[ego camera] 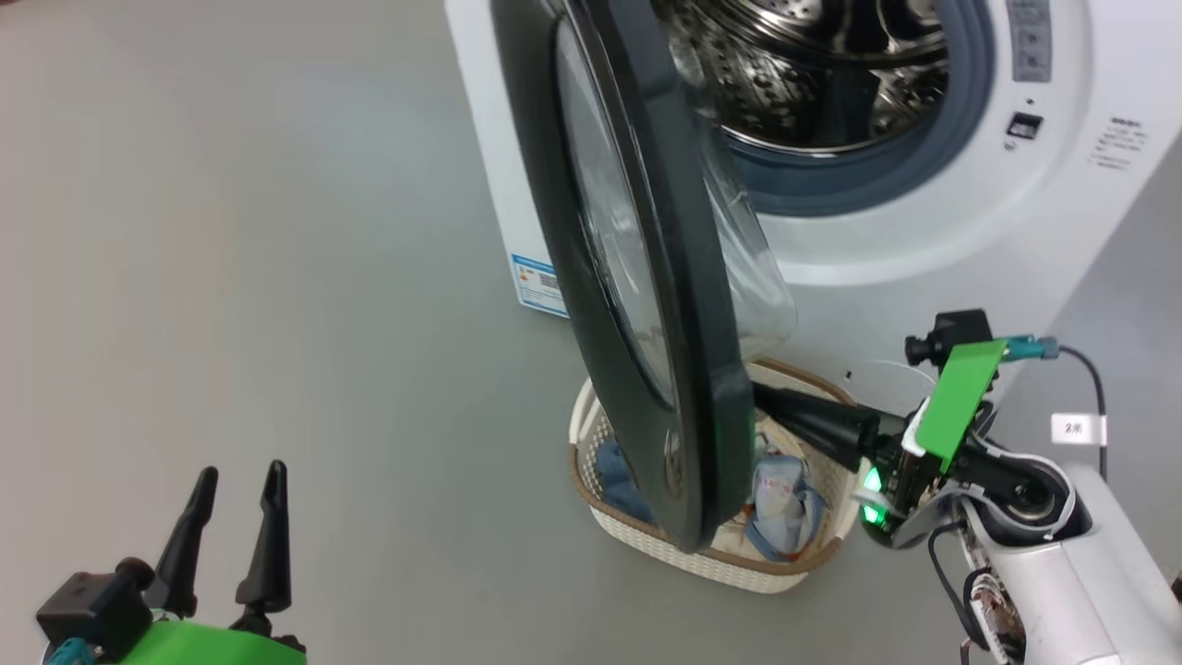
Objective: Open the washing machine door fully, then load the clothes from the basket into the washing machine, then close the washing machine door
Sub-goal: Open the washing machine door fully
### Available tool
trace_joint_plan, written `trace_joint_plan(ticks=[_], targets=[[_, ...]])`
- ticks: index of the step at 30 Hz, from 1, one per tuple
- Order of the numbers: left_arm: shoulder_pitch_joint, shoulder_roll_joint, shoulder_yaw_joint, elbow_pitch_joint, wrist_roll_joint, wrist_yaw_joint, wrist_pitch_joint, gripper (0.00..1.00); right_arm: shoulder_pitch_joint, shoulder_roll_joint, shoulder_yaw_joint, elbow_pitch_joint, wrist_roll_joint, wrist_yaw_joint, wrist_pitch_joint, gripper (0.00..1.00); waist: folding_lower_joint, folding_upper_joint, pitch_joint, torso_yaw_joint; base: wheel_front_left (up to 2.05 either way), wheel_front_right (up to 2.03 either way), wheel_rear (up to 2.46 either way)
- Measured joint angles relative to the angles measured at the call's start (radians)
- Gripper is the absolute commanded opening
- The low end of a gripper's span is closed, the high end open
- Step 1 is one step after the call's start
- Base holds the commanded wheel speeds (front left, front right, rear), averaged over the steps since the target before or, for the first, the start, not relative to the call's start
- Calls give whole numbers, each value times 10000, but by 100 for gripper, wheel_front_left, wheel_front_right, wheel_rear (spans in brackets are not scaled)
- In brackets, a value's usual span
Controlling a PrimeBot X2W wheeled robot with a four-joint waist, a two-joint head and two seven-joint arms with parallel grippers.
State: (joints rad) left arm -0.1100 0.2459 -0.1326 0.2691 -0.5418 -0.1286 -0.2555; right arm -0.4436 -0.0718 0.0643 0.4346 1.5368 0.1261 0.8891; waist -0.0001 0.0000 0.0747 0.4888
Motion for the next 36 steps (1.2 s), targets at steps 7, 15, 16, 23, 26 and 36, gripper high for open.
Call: trace_joint_plan(ticks=[7,15,16,23,26,36], targets=[[181,174,36,-157,337,0,0,100,27,23,1127,92,955,-2,-117,0,0,0,-273,433,0,0,0],[324,199,44,-182,337,0,0,100,-274,42,1973,295,1411,-2,-548,0,0,0,-296,462,0,0,0],[332,196,46,-182,337,0,0,100,-280,42,2002,309,1430,-2,-556,0,0,0,-305,457,0,0,0],[332,182,-4,-176,330,0,2,100,-279,48,1964,301,1513,-2,-832,0,1,0,-355,392,0,0,0],[330,184,-146,-140,326,0,0,100,-271,59,1873,127,1522,-2,-963,0,1,0,-350,361,0,0,0],[319,186,-232,-54,238,0,2,100,-49,21,1469,-1367,1323,-2,-1547,54,2,0,-302,-166,0,0,0]])
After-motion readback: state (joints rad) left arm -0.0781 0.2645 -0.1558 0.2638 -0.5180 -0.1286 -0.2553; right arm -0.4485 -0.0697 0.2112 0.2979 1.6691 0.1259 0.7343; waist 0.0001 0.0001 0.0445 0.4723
